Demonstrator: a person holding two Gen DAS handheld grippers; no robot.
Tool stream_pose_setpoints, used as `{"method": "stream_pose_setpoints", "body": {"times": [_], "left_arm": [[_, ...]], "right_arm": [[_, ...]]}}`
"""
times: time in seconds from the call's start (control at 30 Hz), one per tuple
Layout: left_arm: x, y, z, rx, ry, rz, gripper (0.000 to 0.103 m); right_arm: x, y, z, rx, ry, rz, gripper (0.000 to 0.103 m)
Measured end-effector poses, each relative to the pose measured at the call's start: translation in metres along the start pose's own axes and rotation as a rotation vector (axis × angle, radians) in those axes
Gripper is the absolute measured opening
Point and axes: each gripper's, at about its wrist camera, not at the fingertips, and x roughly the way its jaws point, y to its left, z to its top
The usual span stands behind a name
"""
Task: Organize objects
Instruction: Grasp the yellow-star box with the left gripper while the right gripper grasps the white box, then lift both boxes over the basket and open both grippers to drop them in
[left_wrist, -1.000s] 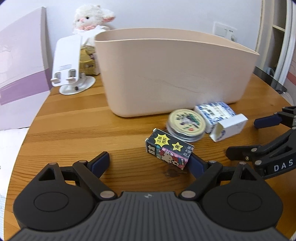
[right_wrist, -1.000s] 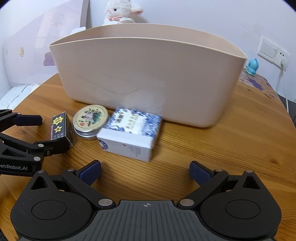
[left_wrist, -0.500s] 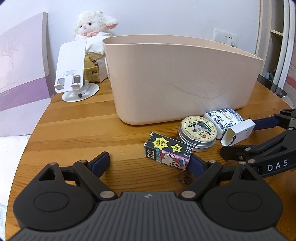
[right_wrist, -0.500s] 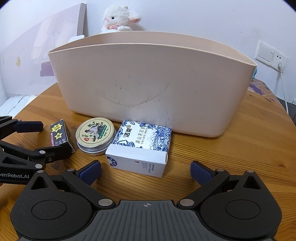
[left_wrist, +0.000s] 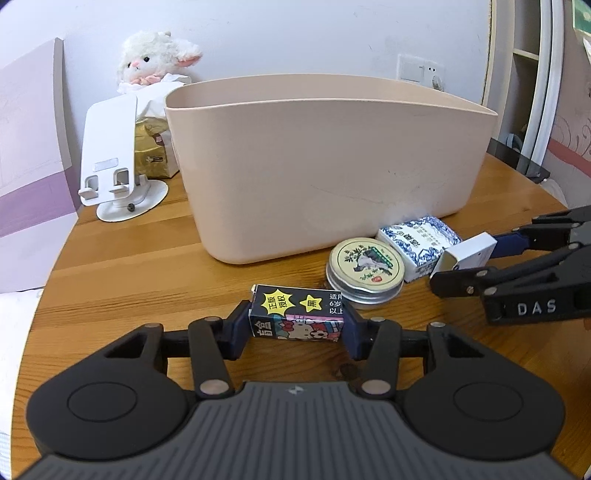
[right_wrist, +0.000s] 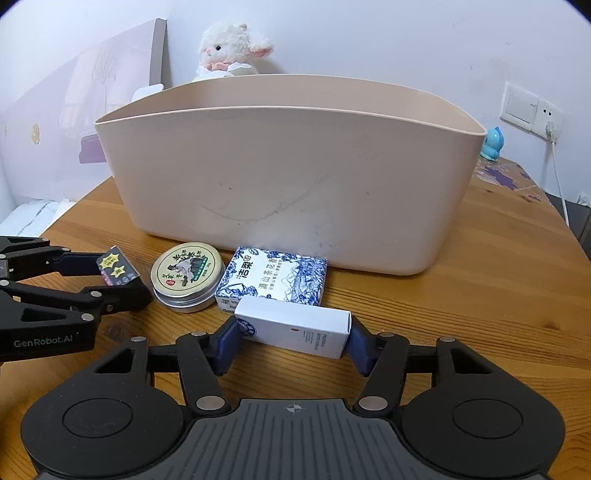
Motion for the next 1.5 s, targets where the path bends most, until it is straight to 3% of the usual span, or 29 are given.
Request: {"method": "stream_pose_setpoints", "body": {"times": [0.33,0.57,0.9,1.23,1.5], "left_arm": [[-0.036,0.008,-0.001,0.015,-0.032,0.046,0.052],[-0.073,0.014,0.017,0.045,-0.116,0.073,0.052],[-0.105,0.019,0.06,0.066,-0.258,0.113,0.052],[-0.085,0.022,0.114,0.026,-0.323,0.147,0.052],[-0.038,0.008,0.135,0.034,-0.263,0.155,0.052]], "right_arm": [[-0.025,-0.015,0.002,0.019,-0.017,0.003,0.057],[-0.068,-0.038,0.019,0.032,-0.12,-0.019,0.057],[-0.105,-0.065,0.071,0.054,-0.282,-0.055,0.057],[-0.097,-0.08,0.117,0.075,-0.357,-0.077,0.057],[-0.058,-0.07,0.137,0.031,-0.331,-0.097,0.057]]}}
